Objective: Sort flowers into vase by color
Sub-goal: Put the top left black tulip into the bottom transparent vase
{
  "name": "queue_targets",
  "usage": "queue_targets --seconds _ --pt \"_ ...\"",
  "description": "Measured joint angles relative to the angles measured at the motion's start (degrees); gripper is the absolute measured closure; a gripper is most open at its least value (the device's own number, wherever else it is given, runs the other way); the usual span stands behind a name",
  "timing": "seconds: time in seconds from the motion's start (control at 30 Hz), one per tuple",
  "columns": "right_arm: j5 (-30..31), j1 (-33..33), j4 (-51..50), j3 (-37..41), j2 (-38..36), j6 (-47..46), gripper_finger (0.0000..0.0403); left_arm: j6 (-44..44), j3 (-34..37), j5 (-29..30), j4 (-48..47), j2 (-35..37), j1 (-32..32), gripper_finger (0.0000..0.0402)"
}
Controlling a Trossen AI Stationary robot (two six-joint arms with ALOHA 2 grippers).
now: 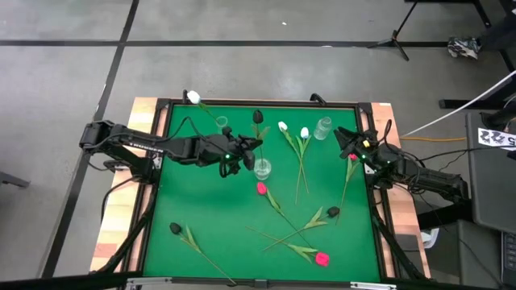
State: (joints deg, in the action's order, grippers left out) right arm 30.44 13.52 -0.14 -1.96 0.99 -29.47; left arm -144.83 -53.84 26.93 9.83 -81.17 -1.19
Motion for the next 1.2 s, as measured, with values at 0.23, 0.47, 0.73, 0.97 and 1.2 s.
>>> queue_targets --seconds 0.23,0.47,0.73,0.97,1.2 --pt "0.0 0.01 0.0 0.0 0.01 0.2 0.0219 0.21 0.0 -1.0 -0.53 -2.21 0.02 0.0393" --pt "0.02 0.01 0.0 -0.01 -0.01 0.22 0.0219 -0.52 0.0 -1.07 -0.11 -4.31 -0.26 0.0393" --pt "0.0 0.02 0.02 0.01 0.01 1.52 0.0219 -0.13 -0.04 -1.0 -0.45 -4.55 -2.79 0.038" --pt "-0.93 0.02 0.24 0.01 0.01 2.74 0.0219 2.47 -0.11 -0.91 -1.86 -4.5 -3.65 0.0369" --pt "-1.44 0.02 0.42 0.01 0.01 3.56 0.0219 -0.7 -0.09 -0.94 -1.31 -4.5 -3.62 0.0368"
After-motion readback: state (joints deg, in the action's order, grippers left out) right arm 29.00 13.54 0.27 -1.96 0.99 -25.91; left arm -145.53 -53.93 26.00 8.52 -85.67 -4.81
